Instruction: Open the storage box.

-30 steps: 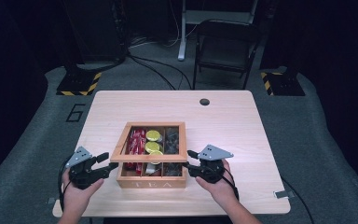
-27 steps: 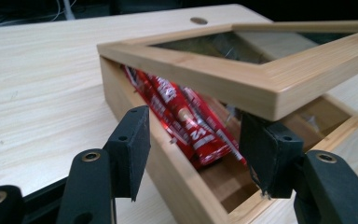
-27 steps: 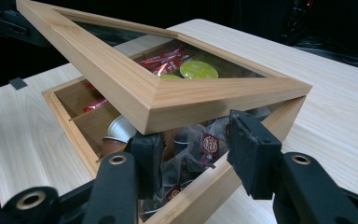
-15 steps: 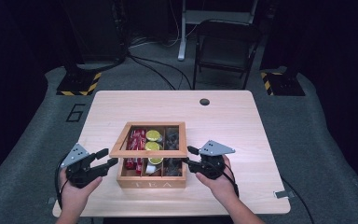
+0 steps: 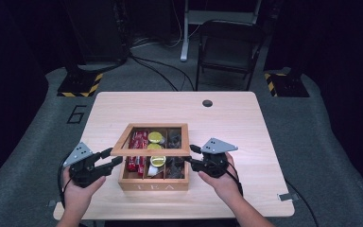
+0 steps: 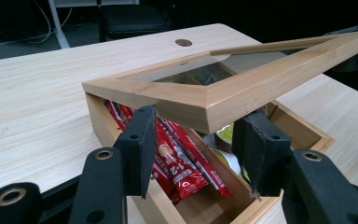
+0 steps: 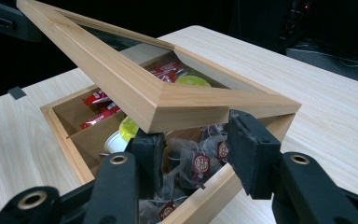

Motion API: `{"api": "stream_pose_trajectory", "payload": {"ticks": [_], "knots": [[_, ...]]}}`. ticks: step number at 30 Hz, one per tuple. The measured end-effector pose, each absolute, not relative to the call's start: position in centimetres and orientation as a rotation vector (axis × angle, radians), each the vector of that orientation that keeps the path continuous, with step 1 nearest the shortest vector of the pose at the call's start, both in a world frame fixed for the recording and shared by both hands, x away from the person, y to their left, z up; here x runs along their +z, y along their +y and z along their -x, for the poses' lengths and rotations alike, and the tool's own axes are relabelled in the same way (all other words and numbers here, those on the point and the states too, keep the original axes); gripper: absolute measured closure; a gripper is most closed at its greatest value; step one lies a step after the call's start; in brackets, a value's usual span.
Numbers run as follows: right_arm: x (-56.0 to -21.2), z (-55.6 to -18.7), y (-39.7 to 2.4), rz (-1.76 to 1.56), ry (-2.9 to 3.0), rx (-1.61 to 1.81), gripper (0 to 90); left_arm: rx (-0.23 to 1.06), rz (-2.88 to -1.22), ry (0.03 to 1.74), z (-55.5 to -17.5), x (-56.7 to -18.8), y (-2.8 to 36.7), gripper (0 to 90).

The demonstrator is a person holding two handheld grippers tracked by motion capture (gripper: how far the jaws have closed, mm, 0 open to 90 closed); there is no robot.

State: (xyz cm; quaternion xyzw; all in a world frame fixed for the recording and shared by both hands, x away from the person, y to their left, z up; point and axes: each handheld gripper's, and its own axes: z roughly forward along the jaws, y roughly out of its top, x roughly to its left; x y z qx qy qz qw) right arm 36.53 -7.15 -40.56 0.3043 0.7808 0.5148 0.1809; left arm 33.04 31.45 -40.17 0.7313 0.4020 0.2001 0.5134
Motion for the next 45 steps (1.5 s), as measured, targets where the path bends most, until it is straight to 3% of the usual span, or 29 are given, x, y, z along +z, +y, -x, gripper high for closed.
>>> {"api": "stream_pose_trajectory", "payload": {"ticks": [45], "knots": [[-38.8,-40.1,-6.7,-0.889,2.151,1.491,54.0,0.557,-1.664,1.053,-34.9,-37.7,30.4,52.1]]}}
